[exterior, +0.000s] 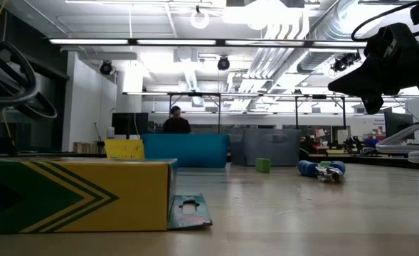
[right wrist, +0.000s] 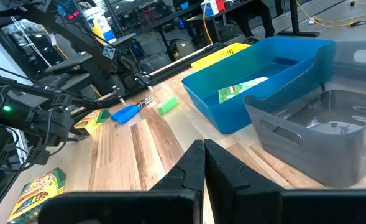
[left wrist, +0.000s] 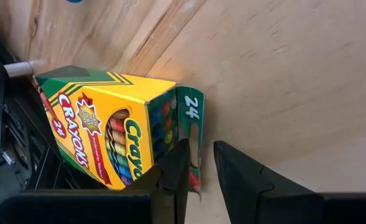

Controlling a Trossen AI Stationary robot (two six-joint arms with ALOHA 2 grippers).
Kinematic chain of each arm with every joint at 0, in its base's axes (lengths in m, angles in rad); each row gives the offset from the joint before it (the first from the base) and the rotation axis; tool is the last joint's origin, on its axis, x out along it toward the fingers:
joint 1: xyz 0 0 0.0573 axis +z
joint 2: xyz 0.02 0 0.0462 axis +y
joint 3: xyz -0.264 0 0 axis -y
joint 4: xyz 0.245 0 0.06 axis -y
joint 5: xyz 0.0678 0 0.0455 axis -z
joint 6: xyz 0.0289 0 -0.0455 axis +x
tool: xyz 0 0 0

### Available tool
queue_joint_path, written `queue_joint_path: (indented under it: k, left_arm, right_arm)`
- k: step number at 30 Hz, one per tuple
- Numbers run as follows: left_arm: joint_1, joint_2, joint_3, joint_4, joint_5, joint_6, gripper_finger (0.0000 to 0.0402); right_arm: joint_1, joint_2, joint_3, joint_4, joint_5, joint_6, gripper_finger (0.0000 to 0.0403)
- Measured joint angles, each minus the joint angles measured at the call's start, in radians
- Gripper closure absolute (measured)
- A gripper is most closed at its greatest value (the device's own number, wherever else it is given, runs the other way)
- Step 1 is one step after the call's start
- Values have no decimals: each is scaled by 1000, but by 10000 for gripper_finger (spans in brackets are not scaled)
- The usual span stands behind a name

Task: Pick & Place School Supplies
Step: Put the crayon box into the blue bin

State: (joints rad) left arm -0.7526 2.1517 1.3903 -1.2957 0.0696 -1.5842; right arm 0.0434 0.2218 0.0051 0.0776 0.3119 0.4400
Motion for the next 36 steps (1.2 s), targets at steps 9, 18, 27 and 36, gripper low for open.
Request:
queue_joint_path:
  k: [9, 18, 27, 36]
  left_arm:
    - [0, 0, -1, 10, -10, -18, 322]
    - [0, 0, 0, 27, -20, -14, 395]
    - [11, 3, 12, -1, 2, -15, 399]
    - [18, 3, 16, -10, 11, 6, 398]
  right_arm:
    - [0, 0, 0, 0, 0, 0, 400]
    - [0, 0, 0, 0, 0, 0, 400]
    - [0, 0, 0, 0, 0, 0, 400]
    - [0, 0, 0, 0, 0, 0, 400]
